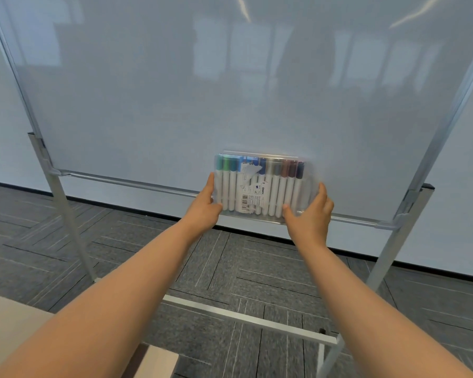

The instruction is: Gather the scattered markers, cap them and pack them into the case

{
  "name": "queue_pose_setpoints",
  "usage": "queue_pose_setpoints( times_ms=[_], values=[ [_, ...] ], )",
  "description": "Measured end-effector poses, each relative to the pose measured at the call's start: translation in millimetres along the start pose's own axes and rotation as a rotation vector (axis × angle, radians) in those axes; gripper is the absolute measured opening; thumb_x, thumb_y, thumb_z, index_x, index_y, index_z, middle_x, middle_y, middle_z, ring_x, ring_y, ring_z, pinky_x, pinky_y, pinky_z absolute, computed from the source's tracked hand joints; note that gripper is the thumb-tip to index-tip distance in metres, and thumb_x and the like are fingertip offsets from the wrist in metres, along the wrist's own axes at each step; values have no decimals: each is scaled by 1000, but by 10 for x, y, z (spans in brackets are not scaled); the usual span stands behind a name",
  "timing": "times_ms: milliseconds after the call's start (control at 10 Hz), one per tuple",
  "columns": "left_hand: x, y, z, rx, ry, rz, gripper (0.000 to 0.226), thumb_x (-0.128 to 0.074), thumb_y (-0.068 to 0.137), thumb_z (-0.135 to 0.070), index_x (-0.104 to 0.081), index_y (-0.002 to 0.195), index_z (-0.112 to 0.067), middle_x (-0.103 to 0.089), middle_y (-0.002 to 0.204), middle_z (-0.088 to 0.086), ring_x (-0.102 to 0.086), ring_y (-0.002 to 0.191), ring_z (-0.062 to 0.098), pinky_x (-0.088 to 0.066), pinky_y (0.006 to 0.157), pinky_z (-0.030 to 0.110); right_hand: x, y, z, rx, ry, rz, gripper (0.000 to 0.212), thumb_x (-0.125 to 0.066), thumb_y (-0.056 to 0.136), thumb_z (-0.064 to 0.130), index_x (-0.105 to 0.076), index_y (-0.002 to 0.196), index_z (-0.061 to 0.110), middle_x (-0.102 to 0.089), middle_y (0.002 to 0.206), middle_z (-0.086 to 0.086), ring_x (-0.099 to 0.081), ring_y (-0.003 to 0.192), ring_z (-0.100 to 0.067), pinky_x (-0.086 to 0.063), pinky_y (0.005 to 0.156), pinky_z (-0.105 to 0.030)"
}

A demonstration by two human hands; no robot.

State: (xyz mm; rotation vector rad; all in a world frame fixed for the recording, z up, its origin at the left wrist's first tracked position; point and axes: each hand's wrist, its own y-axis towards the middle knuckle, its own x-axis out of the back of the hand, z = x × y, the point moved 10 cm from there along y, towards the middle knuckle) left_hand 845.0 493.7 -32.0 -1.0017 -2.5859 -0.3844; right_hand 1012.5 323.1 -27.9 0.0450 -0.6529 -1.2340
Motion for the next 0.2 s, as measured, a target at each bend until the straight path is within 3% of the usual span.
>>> queue_pose_setpoints(
  times_ms=[200],
  values=[
    [91,-57,-20,20,64,-48,70,-41,96,-7,-4,148,-33,-22,154,1,-29,138,20,-32,106,34,68,-68,26,-13,-2,16,86,-66,84,22,-9,149,19,-20,150,-9,-29,135,-29,-35,104,-41]
  ],
)
